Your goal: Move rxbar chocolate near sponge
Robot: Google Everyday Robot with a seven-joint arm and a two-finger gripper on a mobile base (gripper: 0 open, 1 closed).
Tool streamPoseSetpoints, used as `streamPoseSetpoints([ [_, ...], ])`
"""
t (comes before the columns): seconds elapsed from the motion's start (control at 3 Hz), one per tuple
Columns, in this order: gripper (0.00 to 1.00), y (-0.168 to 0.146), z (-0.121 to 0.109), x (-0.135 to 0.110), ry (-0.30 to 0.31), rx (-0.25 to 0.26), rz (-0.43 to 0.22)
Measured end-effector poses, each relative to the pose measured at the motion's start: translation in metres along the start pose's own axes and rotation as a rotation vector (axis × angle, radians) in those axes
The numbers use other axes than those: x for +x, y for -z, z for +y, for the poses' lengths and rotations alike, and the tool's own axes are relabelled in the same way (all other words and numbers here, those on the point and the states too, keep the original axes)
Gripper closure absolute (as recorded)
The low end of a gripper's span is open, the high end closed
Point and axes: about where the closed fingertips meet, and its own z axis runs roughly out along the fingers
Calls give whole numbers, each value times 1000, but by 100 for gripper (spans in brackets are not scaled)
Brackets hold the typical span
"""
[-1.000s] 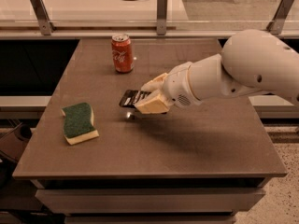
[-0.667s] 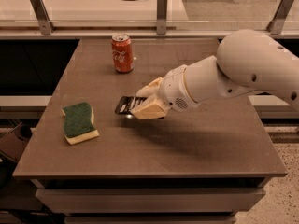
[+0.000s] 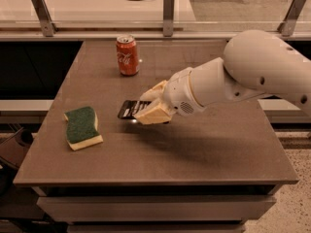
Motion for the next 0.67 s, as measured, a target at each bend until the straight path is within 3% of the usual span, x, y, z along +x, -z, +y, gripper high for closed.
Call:
streamPoseSetpoints([
  [0.67,11,-1,3,-4,8,-3,1],
])
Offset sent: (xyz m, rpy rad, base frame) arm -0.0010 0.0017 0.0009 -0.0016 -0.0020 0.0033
